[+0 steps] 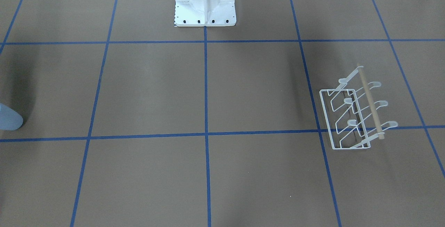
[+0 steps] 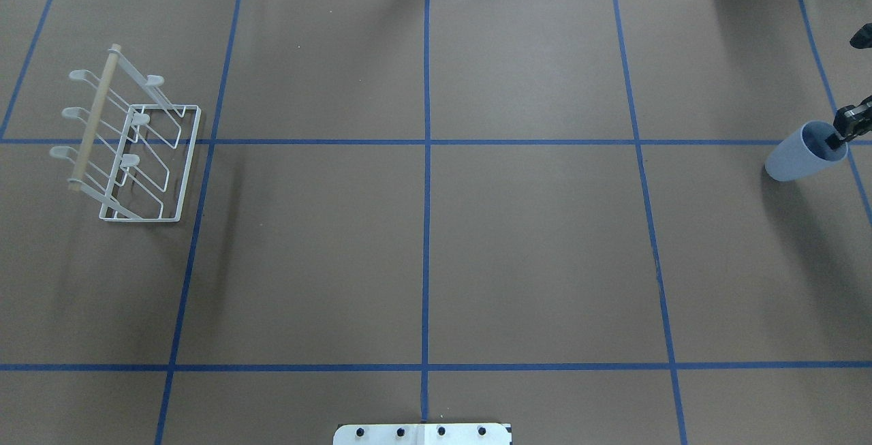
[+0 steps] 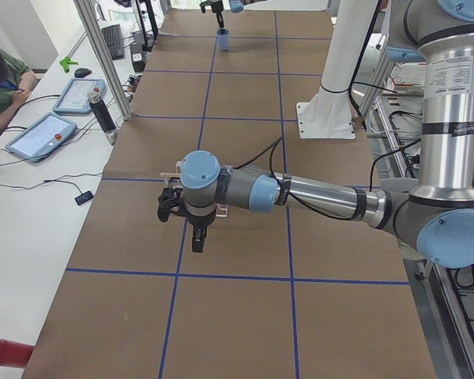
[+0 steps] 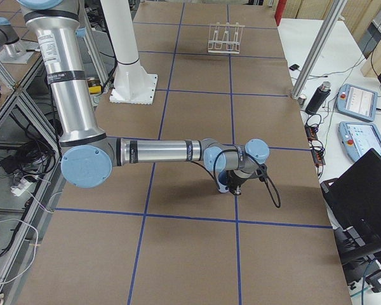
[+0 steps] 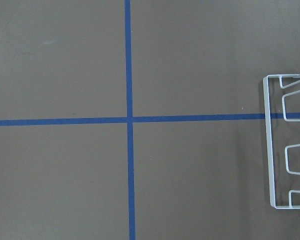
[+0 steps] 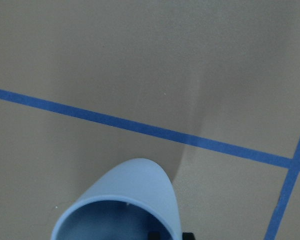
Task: Hang cup on cup holder
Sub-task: 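Lift the cup and tip it sideways with the right gripper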
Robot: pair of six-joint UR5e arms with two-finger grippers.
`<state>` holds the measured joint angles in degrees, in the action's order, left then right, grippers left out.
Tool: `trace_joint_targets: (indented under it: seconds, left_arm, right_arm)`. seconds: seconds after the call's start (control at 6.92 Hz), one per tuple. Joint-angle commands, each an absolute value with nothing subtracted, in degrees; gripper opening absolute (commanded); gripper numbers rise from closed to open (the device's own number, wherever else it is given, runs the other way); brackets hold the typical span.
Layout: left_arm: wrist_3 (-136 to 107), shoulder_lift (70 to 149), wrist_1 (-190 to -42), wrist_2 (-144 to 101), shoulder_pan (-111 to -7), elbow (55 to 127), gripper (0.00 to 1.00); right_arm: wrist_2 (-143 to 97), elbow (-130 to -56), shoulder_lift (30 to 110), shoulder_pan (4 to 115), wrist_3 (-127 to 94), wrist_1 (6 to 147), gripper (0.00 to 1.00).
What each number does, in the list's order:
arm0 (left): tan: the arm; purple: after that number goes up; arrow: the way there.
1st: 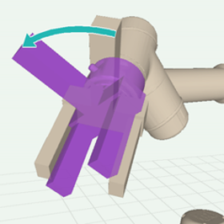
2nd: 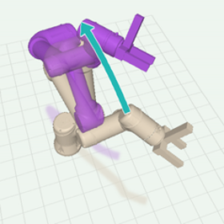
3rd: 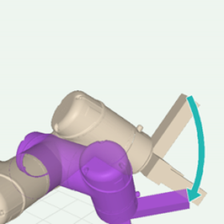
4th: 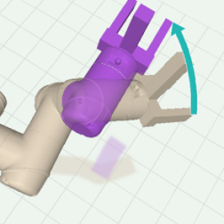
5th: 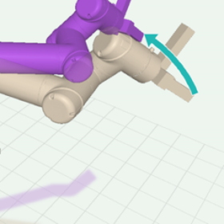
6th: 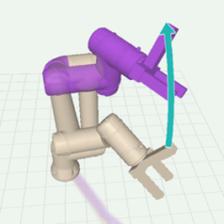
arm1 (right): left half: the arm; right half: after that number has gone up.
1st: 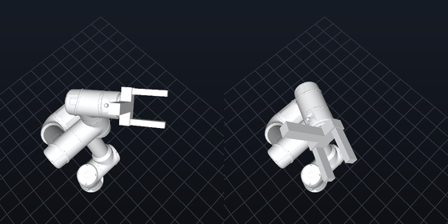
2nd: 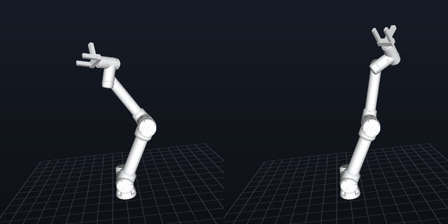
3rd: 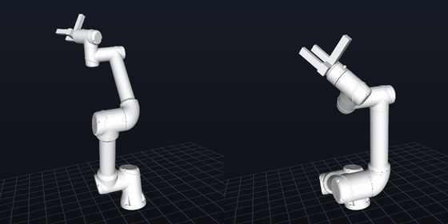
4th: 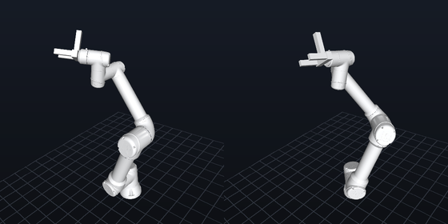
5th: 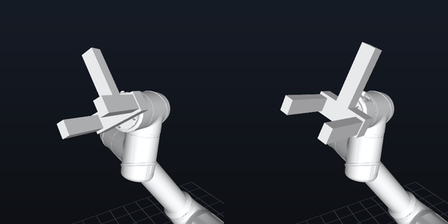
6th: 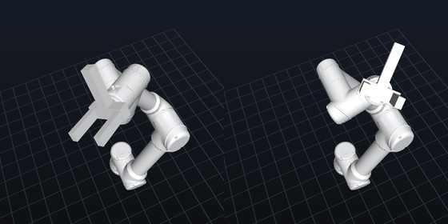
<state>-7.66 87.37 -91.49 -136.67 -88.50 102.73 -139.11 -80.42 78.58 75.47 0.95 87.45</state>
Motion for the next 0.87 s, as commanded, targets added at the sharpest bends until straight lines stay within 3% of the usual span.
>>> trace_joint_targets:
  seconds: [0.0, 0.43, 0.72]
  left_arm:
    - [-7.6, 87.5, -91.5, -136.7, -88.5, 102.7, 0.99]
    - [-9.4, 88.6, -92.1, -136.8, -86.3, 103.9, 0.99]
    - [-27.8, 89.3, -108.3, -136.8, -82.6, 104.2, 0.99]
  right_arm:
    - [-145.1, -85.5, 79.0, 77.8, 1.3, 87.5, 0.00]
    - [-156.3, -95.3, 78.9, 78.6, -3.0, 87.5, 0.00]
    - [-156.8, -103.8, 78.1, 78.5, -18.8, 84.8, 0.00]
